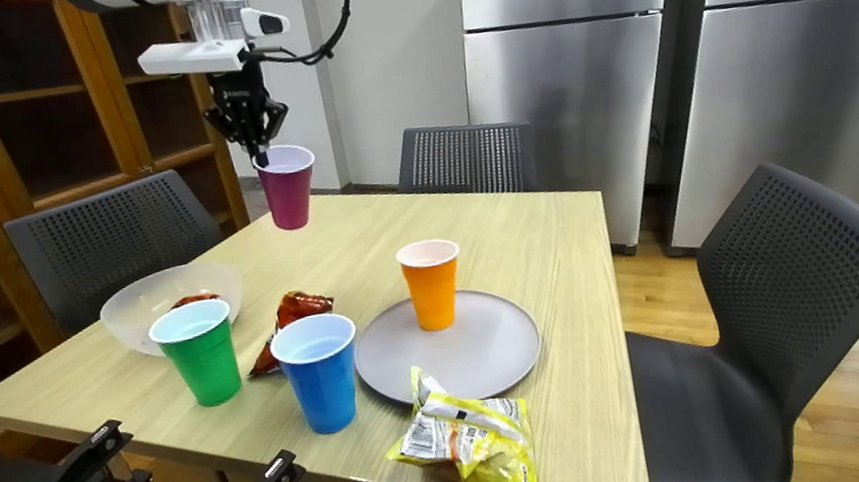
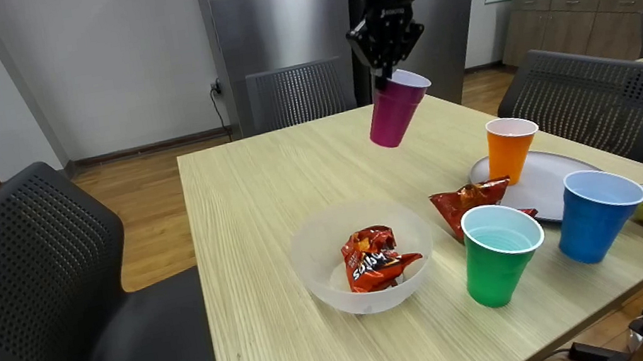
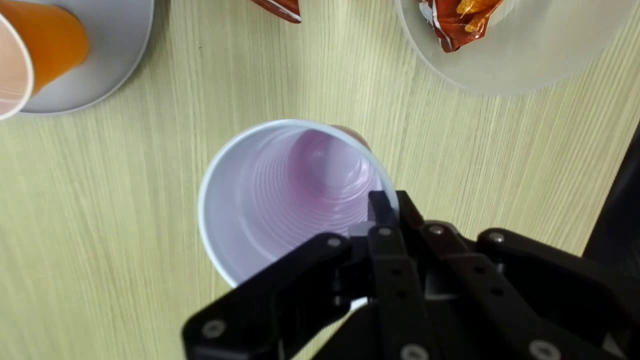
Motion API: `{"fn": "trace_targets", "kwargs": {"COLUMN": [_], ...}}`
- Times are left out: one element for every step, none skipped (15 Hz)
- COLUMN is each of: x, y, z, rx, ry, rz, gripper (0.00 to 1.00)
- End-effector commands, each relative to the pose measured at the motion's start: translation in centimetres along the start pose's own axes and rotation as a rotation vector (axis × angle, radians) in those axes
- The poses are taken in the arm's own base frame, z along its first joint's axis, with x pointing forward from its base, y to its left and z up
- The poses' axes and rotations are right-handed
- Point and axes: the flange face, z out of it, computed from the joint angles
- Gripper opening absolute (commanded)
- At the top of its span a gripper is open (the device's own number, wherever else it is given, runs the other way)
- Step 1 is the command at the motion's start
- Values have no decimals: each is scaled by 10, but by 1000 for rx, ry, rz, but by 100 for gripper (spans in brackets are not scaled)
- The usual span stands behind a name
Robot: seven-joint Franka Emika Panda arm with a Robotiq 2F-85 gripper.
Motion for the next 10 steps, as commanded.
{"fn": "trace_targets", "kwargs": {"x": [-21, -23, -26, -29, -33, -37, -41, -44, -48, -52], "y": [29, 38, 49, 58, 69, 78, 90, 100, 110, 120], "z": [-41, -48, -55, -61, -66, -71, -74, -78, -81, -84], "rx": [-30, -32, -36, -40, -43, -47, -50, -52, -54, -56], "ry": [42, 53, 63, 72, 80, 86, 91, 94, 98, 101], "rz": [93, 121, 154, 185, 217, 248, 284, 319, 354, 389], "gripper": [1, 1, 1, 1, 1, 1, 1, 1, 1, 1]}}
